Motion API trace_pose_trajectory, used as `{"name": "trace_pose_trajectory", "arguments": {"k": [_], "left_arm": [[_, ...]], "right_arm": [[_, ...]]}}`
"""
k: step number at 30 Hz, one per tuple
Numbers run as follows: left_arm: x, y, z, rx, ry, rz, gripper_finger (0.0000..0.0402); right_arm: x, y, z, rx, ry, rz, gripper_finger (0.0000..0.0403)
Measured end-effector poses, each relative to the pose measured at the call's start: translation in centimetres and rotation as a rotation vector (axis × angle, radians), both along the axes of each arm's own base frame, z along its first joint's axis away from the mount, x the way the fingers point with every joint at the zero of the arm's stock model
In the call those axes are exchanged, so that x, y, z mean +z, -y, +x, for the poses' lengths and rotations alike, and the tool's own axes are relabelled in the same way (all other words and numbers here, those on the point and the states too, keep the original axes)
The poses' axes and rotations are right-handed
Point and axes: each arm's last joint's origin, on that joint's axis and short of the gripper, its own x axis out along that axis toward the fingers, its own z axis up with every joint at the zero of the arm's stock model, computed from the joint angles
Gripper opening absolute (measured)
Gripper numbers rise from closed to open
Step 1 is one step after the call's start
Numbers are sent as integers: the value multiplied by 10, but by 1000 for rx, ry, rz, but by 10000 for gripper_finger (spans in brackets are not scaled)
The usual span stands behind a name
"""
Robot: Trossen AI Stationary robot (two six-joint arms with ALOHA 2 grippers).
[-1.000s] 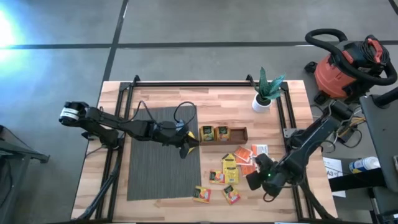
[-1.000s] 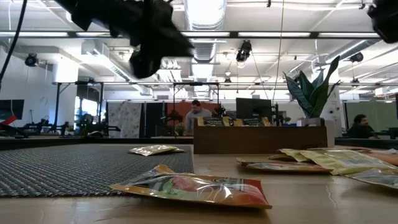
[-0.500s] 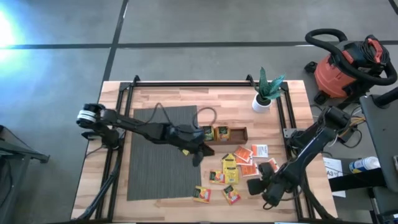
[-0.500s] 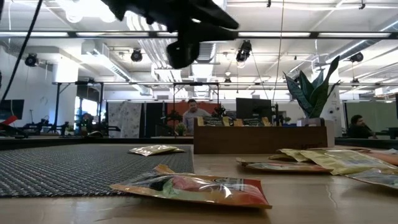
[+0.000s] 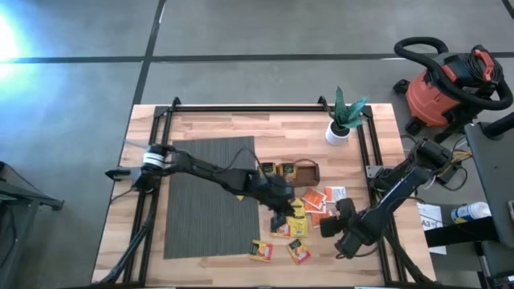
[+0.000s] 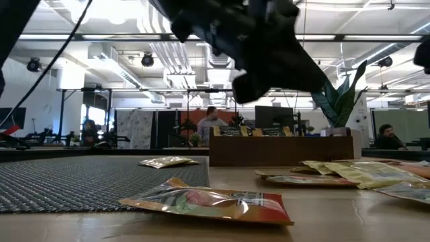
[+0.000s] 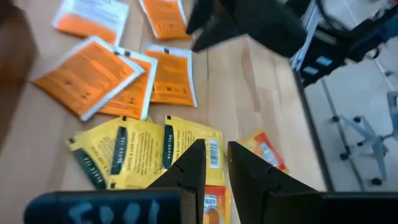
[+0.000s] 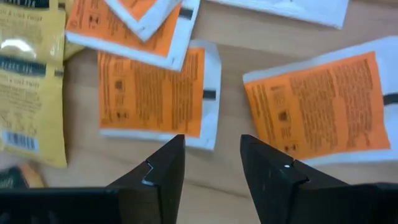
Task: Pick & Place Tea
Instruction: Put the white tea bag into the right section of the wooden organizer
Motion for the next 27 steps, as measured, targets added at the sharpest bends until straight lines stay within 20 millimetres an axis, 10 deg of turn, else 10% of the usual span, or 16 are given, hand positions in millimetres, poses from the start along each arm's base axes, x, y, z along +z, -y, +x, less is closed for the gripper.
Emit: {"name": "trace_pose_trajectory", "arguments": {"k": [27], "left_arm": [[-69, 10, 55, -22, -79, 47, 62]], "right_arm": [[-25, 14, 9, -15, 242, -4, 134]]}}
